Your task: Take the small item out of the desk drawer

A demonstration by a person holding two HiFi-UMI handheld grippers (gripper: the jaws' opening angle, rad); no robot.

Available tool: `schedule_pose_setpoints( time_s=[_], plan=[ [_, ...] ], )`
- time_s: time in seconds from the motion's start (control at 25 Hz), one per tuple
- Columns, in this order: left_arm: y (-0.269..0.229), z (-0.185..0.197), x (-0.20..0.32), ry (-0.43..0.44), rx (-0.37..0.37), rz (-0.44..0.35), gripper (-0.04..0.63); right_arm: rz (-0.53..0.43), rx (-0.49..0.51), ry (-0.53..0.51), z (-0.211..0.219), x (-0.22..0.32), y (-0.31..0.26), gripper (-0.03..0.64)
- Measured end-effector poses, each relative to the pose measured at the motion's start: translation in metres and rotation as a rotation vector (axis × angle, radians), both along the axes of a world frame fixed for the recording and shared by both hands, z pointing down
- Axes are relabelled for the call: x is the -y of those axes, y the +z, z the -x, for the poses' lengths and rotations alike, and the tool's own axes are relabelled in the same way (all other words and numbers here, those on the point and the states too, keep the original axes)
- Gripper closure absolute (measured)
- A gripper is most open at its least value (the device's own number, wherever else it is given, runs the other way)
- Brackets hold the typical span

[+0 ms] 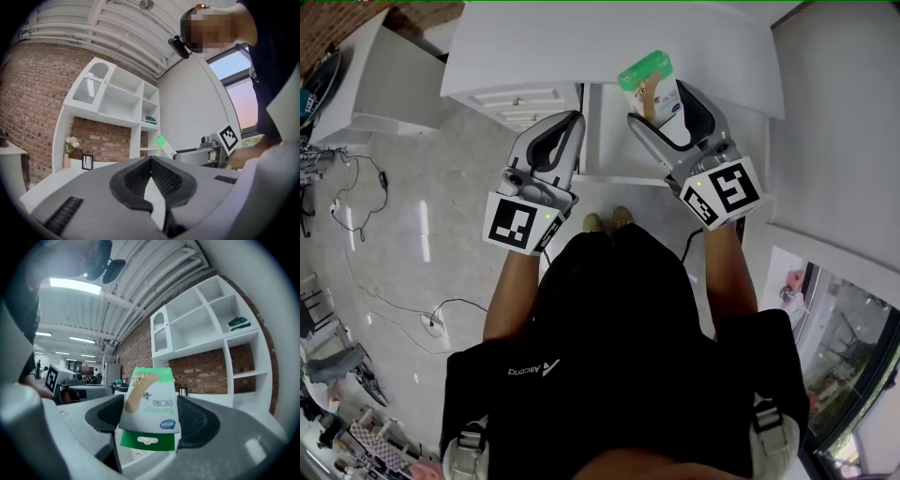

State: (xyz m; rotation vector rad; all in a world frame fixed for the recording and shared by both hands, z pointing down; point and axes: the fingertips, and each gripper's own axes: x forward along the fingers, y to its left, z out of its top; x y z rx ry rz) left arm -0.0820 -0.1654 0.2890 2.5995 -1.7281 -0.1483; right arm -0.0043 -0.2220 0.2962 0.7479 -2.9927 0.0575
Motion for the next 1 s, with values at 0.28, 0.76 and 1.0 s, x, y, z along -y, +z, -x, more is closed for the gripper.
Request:
schedule_pose_setpoints(
  time_s=[0.28,0.76,1.0],
  plan=[
    [-0.018,0.003,0.003,0.025,0.015,-0.031,0.597,-0.042,0.067,0.015,0.002,-0.009,-0.02,0.264],
    [-0.023,0.005,0.008,0.045,0.007,-0.053,0.597,-0.081,0.093,0.042,0.003,-0.011,-0.028,0.265],
    [-0.028,0.004,0.008,0.051,0.009,-0.066,0.597,-0.076,0.086,0.043,0.002,-0.011,-0.027,0.265]
  ],
)
